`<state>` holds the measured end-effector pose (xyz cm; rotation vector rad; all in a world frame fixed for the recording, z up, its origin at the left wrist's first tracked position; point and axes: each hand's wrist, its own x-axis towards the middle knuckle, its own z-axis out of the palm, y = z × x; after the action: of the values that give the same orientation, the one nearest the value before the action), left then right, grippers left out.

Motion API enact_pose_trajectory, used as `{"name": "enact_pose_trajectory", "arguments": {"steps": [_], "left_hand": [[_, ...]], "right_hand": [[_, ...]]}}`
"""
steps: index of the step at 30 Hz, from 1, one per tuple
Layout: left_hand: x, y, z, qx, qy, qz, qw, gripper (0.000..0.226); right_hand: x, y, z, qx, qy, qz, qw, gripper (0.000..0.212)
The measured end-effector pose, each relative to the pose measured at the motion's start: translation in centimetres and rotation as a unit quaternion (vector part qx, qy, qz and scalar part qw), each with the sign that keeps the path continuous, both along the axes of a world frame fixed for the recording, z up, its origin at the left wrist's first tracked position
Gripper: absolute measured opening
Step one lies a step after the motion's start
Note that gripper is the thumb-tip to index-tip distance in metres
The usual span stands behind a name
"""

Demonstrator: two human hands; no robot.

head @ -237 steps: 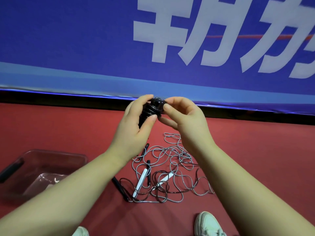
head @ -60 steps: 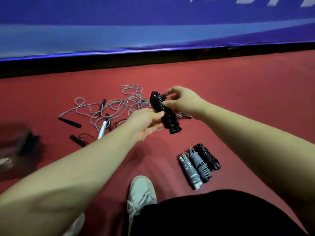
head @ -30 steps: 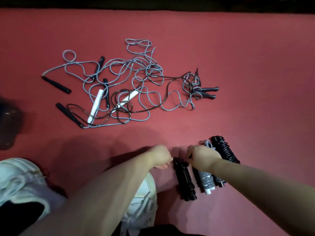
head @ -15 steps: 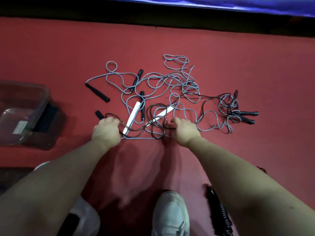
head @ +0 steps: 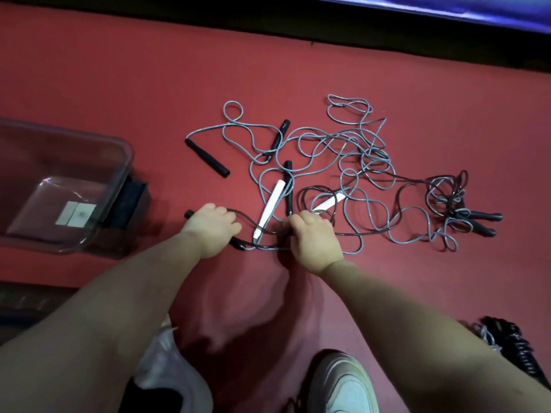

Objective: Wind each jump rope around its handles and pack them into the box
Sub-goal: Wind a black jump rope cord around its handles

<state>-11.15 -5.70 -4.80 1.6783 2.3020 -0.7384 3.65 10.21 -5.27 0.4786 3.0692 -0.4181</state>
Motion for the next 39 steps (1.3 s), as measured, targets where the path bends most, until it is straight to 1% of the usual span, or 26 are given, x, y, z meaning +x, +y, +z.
{"name": "enact_pose_trajectory", "arguments": {"steps": [2, 3, 4, 6, 8, 10, 11, 12, 13, 14, 16, 18, 20, 21, 22, 23, 25, 27, 29, 31, 33, 35, 36, 37, 38, 39], "left_hand": [[0.5, -0.5, -0.2, 0.000, -0.020, -0.007, 1.000, 0.030], [0.6, -0.7, 0.0, 0.010, -0.033, -0.007, 0.999, 0.028], [0.5, -0.8, 0.3, 0.027, -0.054, 0.002, 0.998, 0.026], [0.1, -1.0, 1.4, 0.077, -0.153, 0.071, 0.983, 0.022], [-0.4, -1.3, 3.1, 0.148, -0.285, 0.142, 0.936, 0.018], [-0.9, -1.2, 5.5, 0.250, -0.383, 0.177, 0.872, 0.007], [-1.2, -1.3, 6.8, 0.285, -0.416, 0.199, 0.840, 0.010], [-1.4, -1.4, 8.1, 0.297, -0.438, 0.218, 0.821, 0.017], [-1.7, -1.6, 9.2, 0.285, -0.447, 0.228, 0.817, 0.019], [-2.0, -1.9, 10.1, 0.251, -0.437, 0.230, 0.832, 0.018], [-2.3, -2.7, 10.9, 0.142, -0.388, 0.221, 0.883, 0.018], [-1.6, -3.4, 11.0, 0.037, -0.318, 0.218, 0.922, 0.016], [-0.2, -3.8, 10.4, -0.015, -0.263, 0.228, 0.937, 0.007], [0.7, -3.9, 10.1, -0.028, -0.243, 0.233, 0.941, 0.008], [1.6, -3.8, 9.7, -0.035, -0.229, 0.243, 0.942, 0.015], [2.5, -3.6, 9.4, -0.035, -0.220, 0.255, 0.941, 0.021], [3.8, -2.6, 9.0, -0.008, -0.218, 0.281, 0.934, 0.020], [4.5, -1.3, 8.5, 0.025, -0.221, 0.291, 0.931, 0.015], [4.7, 0.2, 8.1, 0.045, -0.222, 0.285, 0.931, 0.013], [4.8, 1.7, 7.7, 0.063, -0.236, 0.283, 0.928, 0.010], [4.9, 3.1, 7.5, 0.079, -0.250, 0.283, 0.923, 0.011], [4.9, 4.1, 7.0, 0.100, -0.261, 0.293, 0.914, 0.008], [4.8, 4.5, 6.8, 0.114, -0.265, 0.301, 0.909, 0.006], [4.7, 4.8, 6.7, 0.130, -0.266, 0.310, 0.904, 0.004], [4.7, 4.9, 6.9, 0.146, -0.264, 0.318, 0.899, 0.010], [4.6, 5.0, 7.2, 0.162, -0.257, 0.325, 0.896, 0.024]], "right_hand": [[-0.6, -0.8, -0.1, -0.001, -0.090, 0.018, 0.996, 0.048], [-0.8, -0.9, -0.2, 0.007, -0.116, 0.023, 0.993, 0.053], [-1.0, -1.0, -0.2, 0.016, -0.131, 0.026, 0.991, 0.054], [-1.1, -0.6, -0.1, 0.035, -0.164, 0.025, 0.985, 0.048], [-1.1, 0.1, 0.8, 0.041, -0.205, 0.033, 0.977, 0.041], [-1.0, 1.2, 2.2, 0.025, -0.199, 0.027, 0.979, 0.041], [-0.8, 2.0, 3.3, 0.007, -0.180, 0.015, 0.983, 0.044], [-0.7, 3.1, 4.5, -0.015, -0.159, -0.002, 0.987, 0.046], [-0.3, 4.1, 5.8, -0.042, -0.141, -0.014, 0.989, 0.045], [0.1, 5.2, 7.1, -0.074, -0.133, -0.017, 0.988, 0.041], [1.2, 6.8, 9.5, -0.123, -0.147, 0.004, 0.981, 0.032], [2.4, 7.2, 10.7, -0.146, -0.174, 0.018, 0.974, 0.033], [3.6, 6.7, 10.7, -0.162, -0.190, -0.017, 0.968, 0.047], [4.0, 6.4, 10.2, -0.156, -0.193, -0.043, 0.968, 0.050], [4.3, 6.1, 9.7, -0.143, -0.195, -0.073, 0.968, 0.050], [4.6, 5.9, 9.1, -0.133, -0.198, -0.105, 0.965, 0.047], [5.1, 5.5, 7.7, -0.147, -0.209, -0.177, 0.951, 0.046], [5.3, 5.4, 6.1, -0.183, -0.199, -0.233, 0.934, 0.056], [5.0, 5.3, 4.6, -0.182, -0.158, -0.273, 0.931, 0.065], [4.0, 5.4, 3.5, -0.149, -0.129, -0.303, 0.932, 0.070], [2.6, 5.2, 2.6, -0.142, -0.149, -0.305, 0.930, 0.070], [1.5, 5.0, 1.5, -0.148, -0.169, -0.304, 0.926, 0.058], [1.1, 4.9, 1.2, -0.165, -0.161, -0.308, 0.923, 0.049], [0.8, 4.9, 1.2, -0.205, -0.139, -0.314, 0.917, 0.041], [0.6, 4.9, 1.6, -0.256, -0.102, -0.312, 0.909, 0.033], [0.5, 5.0, 2.6, -0.303, -0.057, -0.297, 0.904, 0.023]]}}
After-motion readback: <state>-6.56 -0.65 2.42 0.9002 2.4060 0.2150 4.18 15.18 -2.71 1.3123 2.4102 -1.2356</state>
